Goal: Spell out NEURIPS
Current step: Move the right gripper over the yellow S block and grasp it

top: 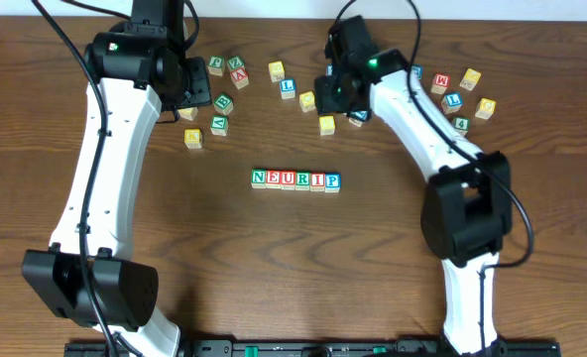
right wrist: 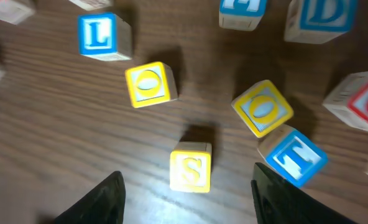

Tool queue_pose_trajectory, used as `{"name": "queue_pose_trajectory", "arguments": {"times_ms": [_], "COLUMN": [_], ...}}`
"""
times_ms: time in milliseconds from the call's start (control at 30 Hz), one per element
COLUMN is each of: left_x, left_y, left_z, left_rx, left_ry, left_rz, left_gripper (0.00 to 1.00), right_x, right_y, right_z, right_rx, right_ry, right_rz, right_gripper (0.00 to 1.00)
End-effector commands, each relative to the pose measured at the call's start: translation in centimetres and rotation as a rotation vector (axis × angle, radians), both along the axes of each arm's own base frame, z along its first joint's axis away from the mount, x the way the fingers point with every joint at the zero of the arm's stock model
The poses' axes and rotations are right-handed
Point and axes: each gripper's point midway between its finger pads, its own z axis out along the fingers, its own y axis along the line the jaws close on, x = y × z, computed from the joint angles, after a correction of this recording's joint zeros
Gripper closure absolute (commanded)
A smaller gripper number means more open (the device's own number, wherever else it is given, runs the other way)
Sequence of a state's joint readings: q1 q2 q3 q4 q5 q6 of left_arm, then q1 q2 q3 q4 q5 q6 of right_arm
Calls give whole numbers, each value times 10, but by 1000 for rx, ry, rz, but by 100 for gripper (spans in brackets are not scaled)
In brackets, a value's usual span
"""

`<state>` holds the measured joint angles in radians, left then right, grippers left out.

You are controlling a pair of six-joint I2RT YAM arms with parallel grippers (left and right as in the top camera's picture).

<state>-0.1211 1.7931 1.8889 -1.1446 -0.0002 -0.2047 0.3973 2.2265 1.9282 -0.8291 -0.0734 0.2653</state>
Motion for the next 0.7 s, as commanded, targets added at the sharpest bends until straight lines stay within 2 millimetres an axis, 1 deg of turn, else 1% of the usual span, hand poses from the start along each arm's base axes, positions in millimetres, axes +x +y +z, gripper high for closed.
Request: {"name": "queue_pose_trajectory", "arguments": {"times_ms": [0, 167, 233, 300, 367, 500, 600, 667], "left_x": [-2, -2, -2, -2, -2, -2, -2, -2], "left_y": [4, 4, 4, 4, 4, 4, 4, 4], "left_z": [-3, -3, -3, -3, -3, -3, -3, -3], "left_rx": [18, 18, 18, 18, 18, 18, 18, 18], "left_ry": [11, 11, 11, 11, 11, 11, 11, 11], "left_rz": [-4, -4, -4, -4, -4, -4, -4, -4], "left_gripper": [48, 48, 48, 48, 48, 48, 48, 48], "right_x": [2, -2, -2, -2, -2, -1, -2, -3], "right_y": [6, 11, 10, 6, 3, 2, 2, 2], "right_z": [-17, -43, -56, -64, -69, -70, -70, -71], "right_rx": [-18, -35, -47, -67, -84, -90, -92, -93], "right_ry": [7, 46, 64, 73, 77, 75, 79, 82], "right_rz": [14, 18, 6, -10, -21, -23, -23, -23], "right_gripper": [39, 41, 43, 45, 46, 54, 62, 65]}}
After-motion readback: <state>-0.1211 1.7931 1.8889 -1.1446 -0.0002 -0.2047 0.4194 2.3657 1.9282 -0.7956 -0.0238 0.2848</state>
